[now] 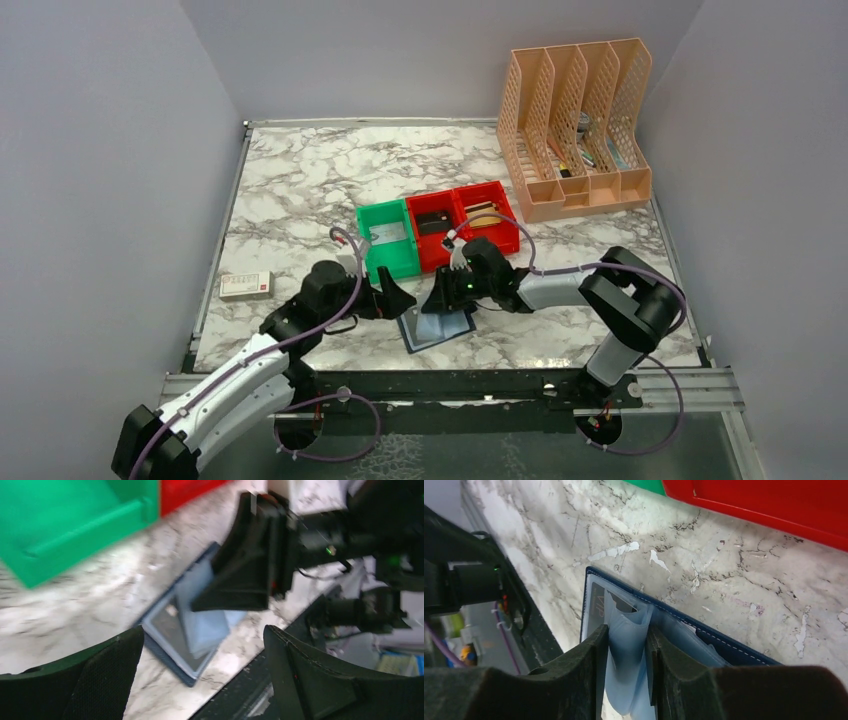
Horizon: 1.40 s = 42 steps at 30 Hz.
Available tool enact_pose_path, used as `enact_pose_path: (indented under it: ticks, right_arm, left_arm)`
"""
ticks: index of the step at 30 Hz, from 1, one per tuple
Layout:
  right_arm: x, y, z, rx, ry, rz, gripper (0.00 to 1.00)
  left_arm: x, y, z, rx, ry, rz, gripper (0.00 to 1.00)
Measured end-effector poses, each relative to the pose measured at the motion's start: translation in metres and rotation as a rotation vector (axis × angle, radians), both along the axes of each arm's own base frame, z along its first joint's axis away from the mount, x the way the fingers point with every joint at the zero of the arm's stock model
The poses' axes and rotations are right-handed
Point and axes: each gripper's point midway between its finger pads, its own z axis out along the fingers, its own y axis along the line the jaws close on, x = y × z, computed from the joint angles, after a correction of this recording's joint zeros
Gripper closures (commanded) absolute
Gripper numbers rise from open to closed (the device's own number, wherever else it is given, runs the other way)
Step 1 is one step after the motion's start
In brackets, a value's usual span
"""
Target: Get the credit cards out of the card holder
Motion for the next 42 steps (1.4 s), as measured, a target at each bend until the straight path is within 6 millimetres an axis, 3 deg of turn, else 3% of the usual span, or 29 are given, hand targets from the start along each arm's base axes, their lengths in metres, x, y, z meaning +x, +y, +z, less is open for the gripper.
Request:
enact_pose_path:
  ticks: [4,9,15,19,28,34,40,41,42]
  right_arm:
    - [-0.001,0.0,0.001,0.066,0.049,0.012,0.66]
    - [-0.003,0.0,0.0,0.082,0.068,0.016,0.66]
    - [-0.002,0.001,0.003,0.08,0.047,0.036,0.48]
    - [-0.002,0.002,0.007,0.054,0.003,0.096,0.4]
    - [0.008,-0.002,0.011,-0.07,-0.127,0.13,0.2]
    - [0.011,-0.001,0.008,-0.235,-0.224,0.105,0.18]
    - [0.02,0.001,0.003,-0.366,-0.238,0.032,0.19]
    - [0.023,0.001,0.003,-0.382,-0.242,0.014,0.19]
    - [0.025,0.0,0.002,-0.398,-0.245,-0.004,0.2]
  left_arm:
    - [-0.024,-0.028,-0.008,-0.073,0.001,-0.087,0.09]
    - [-0.032,-0.046,-0.022,-0.065,0.014,-0.098,0.15]
    - [-0.024,-0.047,-0.028,-0.037,0.0,-0.022,0.17]
    - [-0.013,-0.034,-0.015,-0.046,-0.053,0.078,0.17]
    - [0.0,0.025,-0.008,0.135,-0.071,0.314,0.17]
    - [-0.003,0.046,-0.018,0.227,-0.057,0.36,0.17]
    - [-0.005,0.053,-0.019,0.262,-0.049,0.369,0.17]
    - [-0.005,0.054,-0.018,0.259,-0.051,0.371,0.08]
    - [-0.005,0.054,-0.017,0.258,-0.052,0.372,0.08]
